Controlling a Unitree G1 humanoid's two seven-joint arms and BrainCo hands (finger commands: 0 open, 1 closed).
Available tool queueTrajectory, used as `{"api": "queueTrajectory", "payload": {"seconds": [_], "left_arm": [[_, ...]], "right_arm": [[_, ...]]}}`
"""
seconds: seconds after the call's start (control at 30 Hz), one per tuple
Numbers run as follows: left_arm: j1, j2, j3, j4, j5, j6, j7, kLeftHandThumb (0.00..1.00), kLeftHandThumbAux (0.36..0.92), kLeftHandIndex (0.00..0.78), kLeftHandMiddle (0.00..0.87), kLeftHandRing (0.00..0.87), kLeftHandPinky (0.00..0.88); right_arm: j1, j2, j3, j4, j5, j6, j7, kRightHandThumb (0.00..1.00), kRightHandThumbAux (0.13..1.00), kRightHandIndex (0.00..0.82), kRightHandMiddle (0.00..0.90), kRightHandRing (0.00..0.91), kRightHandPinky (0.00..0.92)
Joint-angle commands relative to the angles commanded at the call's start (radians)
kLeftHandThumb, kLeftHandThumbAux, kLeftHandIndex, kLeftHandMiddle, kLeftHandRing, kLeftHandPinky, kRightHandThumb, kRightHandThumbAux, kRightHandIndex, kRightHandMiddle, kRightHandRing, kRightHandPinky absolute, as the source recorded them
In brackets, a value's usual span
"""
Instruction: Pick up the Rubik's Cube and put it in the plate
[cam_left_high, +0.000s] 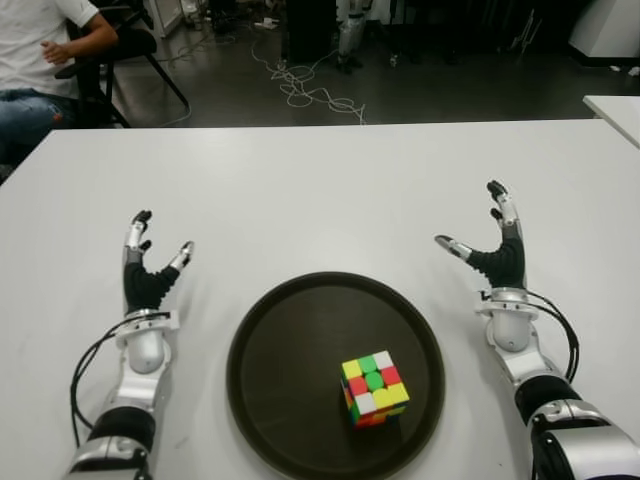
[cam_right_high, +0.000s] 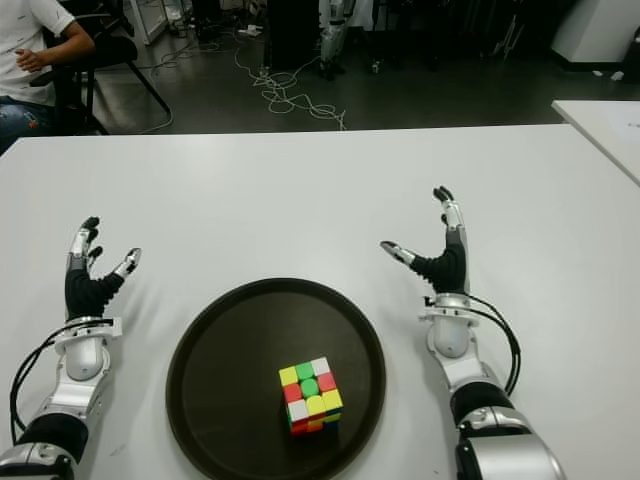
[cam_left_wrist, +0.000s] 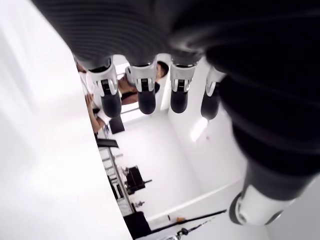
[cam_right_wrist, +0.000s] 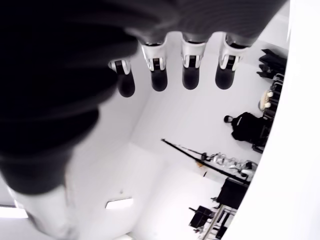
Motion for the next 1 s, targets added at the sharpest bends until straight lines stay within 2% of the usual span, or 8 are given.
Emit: {"api": "queueTrajectory", "payload": {"seconds": [0.37, 0.63, 1.0], "left_arm": [[-0.001, 0.005, 0.005, 0.005, 0.008, 0.004, 0.009, 0.000, 0.697, 0.041, 0.036, 0.016, 0.016], [-0.019, 0.010, 0.007, 0.056, 0.021, -0.003, 0.044, 0.000, 0.726, 0.044, 0.041, 0.020, 0.016], [-0.038, 0.016, 0.006, 0.093, 0.031, 0.003, 0.063, 0.000, 0.730, 0.044, 0.040, 0.023, 0.009]], "right_arm": [[0.007, -0.005, 0.011, 0.004, -0.015, 0.014, -0.013, 0.000, 0.800, 0.000, 0.000, 0.000, 0.000], [0.009, -0.008, 0.018, 0.013, -0.025, 0.023, -0.015, 0.000, 0.787, 0.000, 0.000, 0.000, 0.000], [0.011, -0.005, 0.015, 0.017, -0.027, 0.029, -0.018, 0.000, 0.789, 0.000, 0.000, 0.000, 0.000]]}}
